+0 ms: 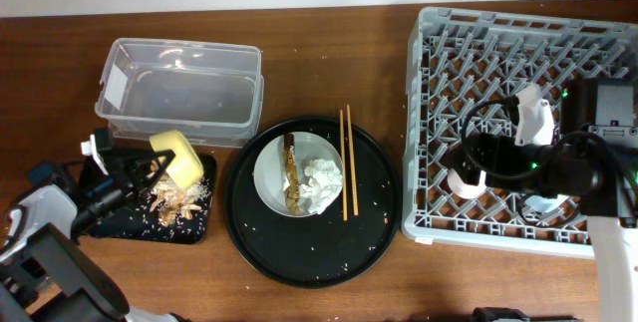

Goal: Sort waste into correct bins and load items into the dishwasher rack
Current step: 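Grasp the yellow bowl with the left gripper and dump food onto black tray, then set the empty yellow bowl back on the round tray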

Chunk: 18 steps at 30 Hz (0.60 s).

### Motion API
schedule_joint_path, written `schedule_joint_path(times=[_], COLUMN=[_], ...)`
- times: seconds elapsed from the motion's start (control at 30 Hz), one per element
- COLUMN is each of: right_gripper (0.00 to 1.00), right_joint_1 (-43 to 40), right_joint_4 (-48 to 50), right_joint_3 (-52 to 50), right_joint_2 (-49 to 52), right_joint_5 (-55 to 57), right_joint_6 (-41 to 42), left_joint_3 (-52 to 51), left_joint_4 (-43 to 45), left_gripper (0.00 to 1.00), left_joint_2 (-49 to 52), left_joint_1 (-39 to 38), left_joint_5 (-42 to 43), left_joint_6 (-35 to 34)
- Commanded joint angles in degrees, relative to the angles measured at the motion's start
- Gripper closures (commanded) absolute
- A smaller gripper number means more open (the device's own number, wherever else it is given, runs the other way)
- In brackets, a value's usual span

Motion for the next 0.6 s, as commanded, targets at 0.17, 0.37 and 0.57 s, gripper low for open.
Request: schedule_joint_path(times=[0.17, 0.37, 0.57], right_gripper=[0.13, 0.13, 0.13], right_joint_1=[0.5, 0.5, 0.5], right_joint_4=[-0.5, -0.7, -0.9], right_joint_3=[0.7, 0.7, 0.7], right_joint_2=[-0.1, -0.1, -0.1], right_joint_5=[0.3, 0.3, 0.3], right_joint_6=[-0.5, -0.4, -0.4], left_joint_3=[0.2, 1.1, 4.0], left_joint_4=[-9.3, -14.8, -14.1], left_gripper=[1.0, 1.0, 1.0], left_joint_2=[-5.3, -10.8, -22.6], left_joint_1=[-3.2, -8.4, -29.4], left_joint_5=[-3.7, -7.5, -28.9], left_joint_6=[6.9, 7.8, -3.5])
